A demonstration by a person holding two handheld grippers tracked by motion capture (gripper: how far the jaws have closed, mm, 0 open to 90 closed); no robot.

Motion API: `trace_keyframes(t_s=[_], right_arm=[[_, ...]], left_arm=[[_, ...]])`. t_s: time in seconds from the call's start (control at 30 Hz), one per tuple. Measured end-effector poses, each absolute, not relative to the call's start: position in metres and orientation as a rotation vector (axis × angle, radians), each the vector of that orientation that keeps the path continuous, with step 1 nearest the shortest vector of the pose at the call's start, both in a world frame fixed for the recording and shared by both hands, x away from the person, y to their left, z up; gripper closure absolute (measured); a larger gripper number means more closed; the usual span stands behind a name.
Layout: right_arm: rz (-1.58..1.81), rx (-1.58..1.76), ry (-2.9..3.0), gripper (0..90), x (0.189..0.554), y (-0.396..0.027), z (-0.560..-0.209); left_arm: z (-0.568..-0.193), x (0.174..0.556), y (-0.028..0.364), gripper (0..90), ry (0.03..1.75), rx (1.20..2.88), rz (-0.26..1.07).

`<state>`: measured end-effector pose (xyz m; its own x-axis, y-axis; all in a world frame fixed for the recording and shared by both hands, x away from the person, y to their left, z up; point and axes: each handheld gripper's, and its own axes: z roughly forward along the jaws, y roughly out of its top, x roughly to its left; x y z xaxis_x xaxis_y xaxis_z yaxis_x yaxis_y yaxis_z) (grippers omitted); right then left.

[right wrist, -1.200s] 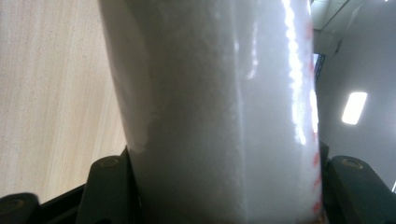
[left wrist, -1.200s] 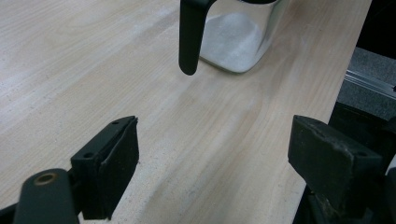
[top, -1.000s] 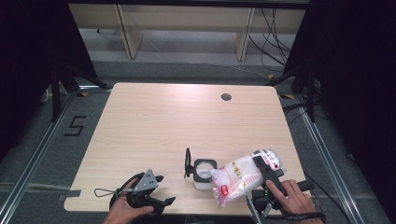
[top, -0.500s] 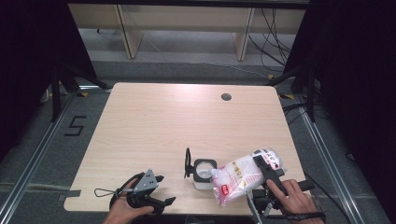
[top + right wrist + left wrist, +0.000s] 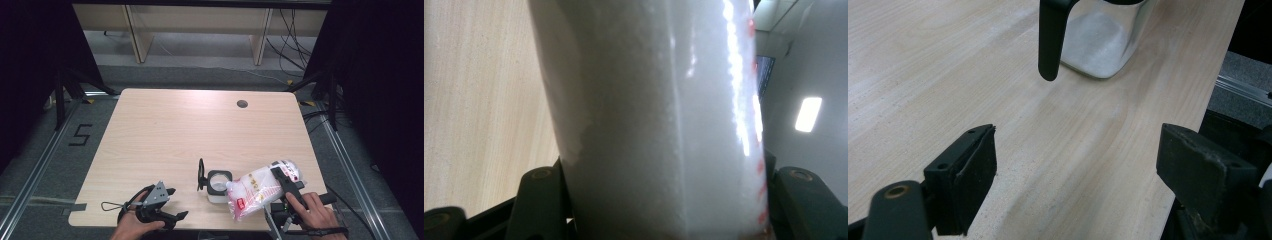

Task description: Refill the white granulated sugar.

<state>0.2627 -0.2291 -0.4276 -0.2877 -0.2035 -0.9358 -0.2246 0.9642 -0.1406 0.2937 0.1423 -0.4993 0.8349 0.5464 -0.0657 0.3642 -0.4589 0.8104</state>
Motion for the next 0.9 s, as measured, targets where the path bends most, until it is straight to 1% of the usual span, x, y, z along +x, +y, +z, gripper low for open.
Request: trace_keyframes(t_s=[0.13,0.23,0.43,0.5,0.53,0.7,0.9], right_arm=[[-0.027,-0.345,1.887,41.8,0.2615,-0.2271,-0.4244],[-0.015,-0.354,1.874,41.9,0.2628,-0.2267,-0.4236],[0.008,-0.290,1.892,41.9,0.2608,-0.2287,-0.4264],[-0.019,-0.361,1.875,41.9,0.2621,-0.2277,-0.4224],[0.013,-0.337,1.876,41.9,0.2627,-0.2291,-0.4252],[-0.014,-0.362,1.870,41.9,0.2623,-0.2276,-0.4226],[0.015,-0.309,1.883,41.9,0.2607,-0.2274,-0.4259]], left_arm=[[-0.4994,0.2926,0.1424,16.0,0.681,2.100,0.237],[-0.4992,0.2941,0.1429,16.1,0.662,2.103,0.258],[-0.4994,0.2941,0.1425,16.1,0.665,2.102,0.254],[-0.4994,0.2938,0.1423,16.1,0.664,2.102,0.254],[-0.4987,0.2945,0.1437,16.1,0.647,2.124,0.259],[-0.4993,0.2937,0.1425,16.0,0.665,2.101,0.255],[-0.4993,0.2937,0.1425,16.0,0.664,2.101,0.255]])
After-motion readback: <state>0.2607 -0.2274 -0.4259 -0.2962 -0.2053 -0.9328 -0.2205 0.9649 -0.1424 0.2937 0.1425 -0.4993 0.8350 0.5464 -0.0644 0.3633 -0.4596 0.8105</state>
